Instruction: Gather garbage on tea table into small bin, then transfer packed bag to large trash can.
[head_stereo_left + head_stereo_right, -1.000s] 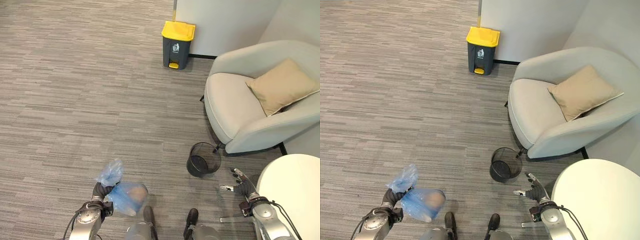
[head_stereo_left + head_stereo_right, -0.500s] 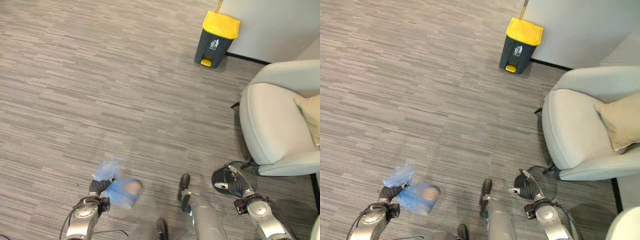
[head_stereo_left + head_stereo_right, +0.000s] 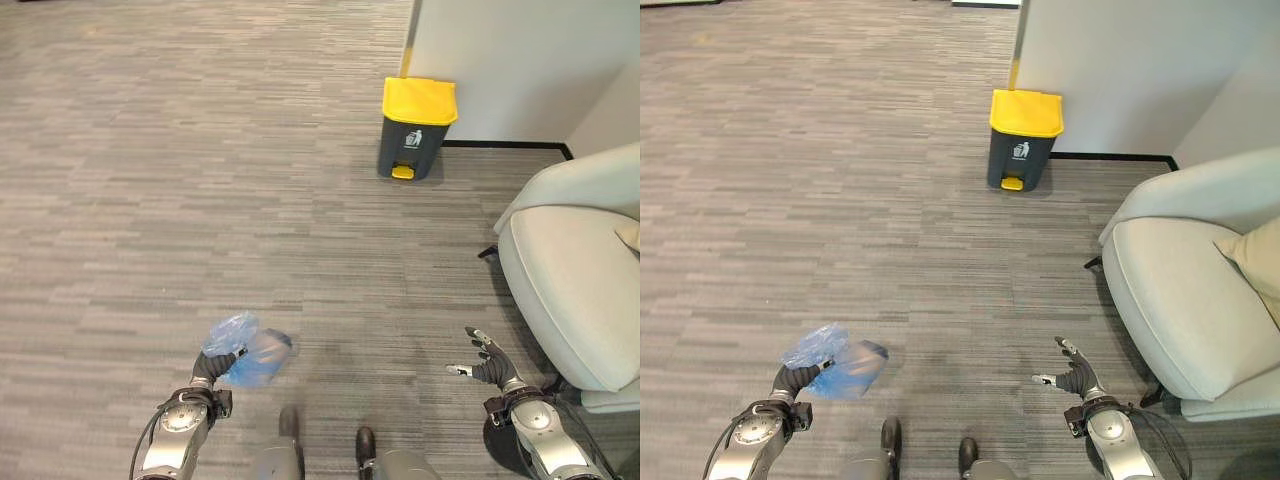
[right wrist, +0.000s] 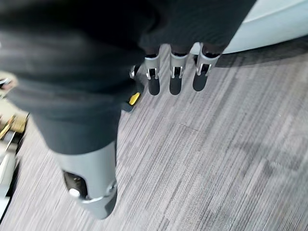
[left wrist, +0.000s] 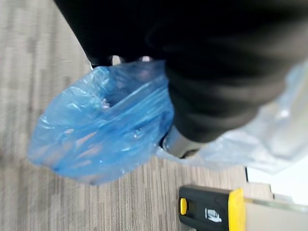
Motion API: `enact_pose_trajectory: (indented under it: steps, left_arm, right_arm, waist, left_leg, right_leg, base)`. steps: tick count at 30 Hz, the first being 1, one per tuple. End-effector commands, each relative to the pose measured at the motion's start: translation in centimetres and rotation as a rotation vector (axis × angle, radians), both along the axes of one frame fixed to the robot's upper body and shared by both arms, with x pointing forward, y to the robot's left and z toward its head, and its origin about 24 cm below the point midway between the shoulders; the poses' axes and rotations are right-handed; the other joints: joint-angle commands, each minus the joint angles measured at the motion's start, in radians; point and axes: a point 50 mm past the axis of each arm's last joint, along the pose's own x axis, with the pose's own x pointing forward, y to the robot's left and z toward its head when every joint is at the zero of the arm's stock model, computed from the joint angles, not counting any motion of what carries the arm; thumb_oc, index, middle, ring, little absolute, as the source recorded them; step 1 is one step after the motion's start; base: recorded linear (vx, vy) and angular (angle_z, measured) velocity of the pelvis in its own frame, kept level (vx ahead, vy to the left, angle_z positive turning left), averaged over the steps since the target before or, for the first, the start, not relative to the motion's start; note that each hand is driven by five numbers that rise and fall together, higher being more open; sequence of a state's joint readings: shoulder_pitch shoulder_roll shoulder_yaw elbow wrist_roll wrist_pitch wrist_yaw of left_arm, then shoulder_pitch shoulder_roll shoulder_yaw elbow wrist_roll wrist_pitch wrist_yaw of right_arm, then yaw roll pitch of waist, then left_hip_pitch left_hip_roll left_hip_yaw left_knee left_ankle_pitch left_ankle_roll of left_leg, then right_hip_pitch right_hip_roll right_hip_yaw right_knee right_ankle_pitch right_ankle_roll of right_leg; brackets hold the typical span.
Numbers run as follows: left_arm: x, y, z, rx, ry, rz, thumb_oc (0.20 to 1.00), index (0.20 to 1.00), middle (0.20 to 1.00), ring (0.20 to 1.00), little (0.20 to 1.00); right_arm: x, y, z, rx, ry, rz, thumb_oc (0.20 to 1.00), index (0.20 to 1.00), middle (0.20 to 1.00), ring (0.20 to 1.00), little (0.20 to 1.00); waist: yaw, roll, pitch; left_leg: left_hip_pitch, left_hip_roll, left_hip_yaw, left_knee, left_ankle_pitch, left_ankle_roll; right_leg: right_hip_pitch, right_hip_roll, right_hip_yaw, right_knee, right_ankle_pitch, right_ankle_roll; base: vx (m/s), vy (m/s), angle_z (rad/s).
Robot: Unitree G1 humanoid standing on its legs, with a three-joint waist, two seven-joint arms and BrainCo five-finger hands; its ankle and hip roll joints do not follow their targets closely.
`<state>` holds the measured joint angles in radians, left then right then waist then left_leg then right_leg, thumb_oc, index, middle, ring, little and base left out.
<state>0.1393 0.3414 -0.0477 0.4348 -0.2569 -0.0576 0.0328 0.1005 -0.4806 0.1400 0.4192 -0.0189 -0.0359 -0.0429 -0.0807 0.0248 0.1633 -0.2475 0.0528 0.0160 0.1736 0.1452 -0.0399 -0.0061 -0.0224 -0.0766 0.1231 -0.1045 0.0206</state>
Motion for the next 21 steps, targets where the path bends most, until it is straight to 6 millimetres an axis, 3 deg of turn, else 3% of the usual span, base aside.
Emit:
enact_pose_trajectory:
  steps: [1,7,11,14,15,18,21]
  left_arm:
    - [1.0,0.8,2.1,0.032,-0.118,-0.022,0.2,0.2,0.2,0.2,0.2]
    - [0.0,1.5,1.9,0.04,-0.095,0.005,0.2,0.2,0.2,0.2,0.2]
    - [0.3,2.1,2.2,0.064,-0.098,0.01,0.2,0.2,0.2,0.2,0.2]
    - [0.3,2.4,2.2,0.068,-0.095,0.031,0.2,0.2,0.2,0.2,0.2]
    - [0.3,2.4,2.2,0.066,-0.097,0.036,0.2,0.2,0.2,0.2,0.2]
    - [0.2,2.5,2.0,0.06,-0.089,0.045,0.2,0.2,0.2,0.2,0.2]
    - [0.1,2.5,2.0,0.067,-0.086,0.037,0.2,0.2,0.2,0.2,0.2]
  right_arm:
    - [1.2,0.7,1.0,0.028,-0.079,0.004,1.0,1.0,1.0,1.0,1.0]
    - [1.3,1.2,0.3,0.051,-0.049,-0.009,1.0,1.0,1.0,1.0,1.0]
    - [1.6,1.5,0.4,0.063,-0.059,-0.005,1.0,1.0,1.0,1.0,1.0]
    - [1.9,2.0,0.5,0.069,-0.066,0.006,1.0,1.0,1.0,1.0,1.0]
    - [2.1,1.9,0.7,0.068,-0.075,0.007,1.0,1.0,1.0,1.0,1.0]
    - [2.2,1.9,0.8,0.064,-0.074,0.013,1.0,1.0,1.0,1.0,1.0]
    - [1.5,1.8,0.4,0.059,-0.054,0.01,1.0,1.0,1.0,1.0,1.0]
  waist:
    - [0.04,-0.1,0.025]
    - [0.062,-0.087,0.011]
    - [0.06,-0.075,0.026]
    - [0.063,-0.07,0.037]
    - [0.061,-0.069,0.036]
    - [0.047,-0.062,0.044]
    - [0.033,-0.074,0.037]
  left_leg:
    - [0.112,-0.075,0.063,0.087,-0.275,-0.019]
    - [0.198,-0.105,0.071,-0.013,-0.296,0.036]
    - [0.209,-0.111,0.07,-0.023,-0.305,0.067]
    - [0.237,-0.111,0.098,-0.038,-0.321,0.074]
    - [0.264,-0.107,0.109,-0.052,-0.337,0.073]
    - [0.319,-0.09,0.11,-0.057,-0.368,0.059]
    - [0.355,-0.082,0.093,-0.046,-0.388,0.036]
  right_leg:
    - [-0.05,-0.022,-0.049,-0.091,0.063,0.048]
    - [-0.05,-0.018,0.026,-0.03,0.047,0.071]
    - [-0.126,-0.02,0.038,0.133,0.034,0.099]
    - [-0.192,-0.056,-0.018,0.184,0.053,0.121]
    - [-0.215,-0.087,-0.068,0.134,0.081,0.117]
    - [-0.272,-0.127,-0.141,0.057,0.122,0.117]
    - [-0.257,-0.131,-0.149,0.032,0.127,0.114]
  base:
    - [0.13,0.078,-0.3]
    - [0.17,0.165,-0.62]
    - [0.05,0.109,-0.36]
    - [0.11,0.026,-0.41]
    - [0.26,-0.08,-0.68]
    - [0.29,-0.135,-0.11]
    - [0.34,-0.255,0.03]
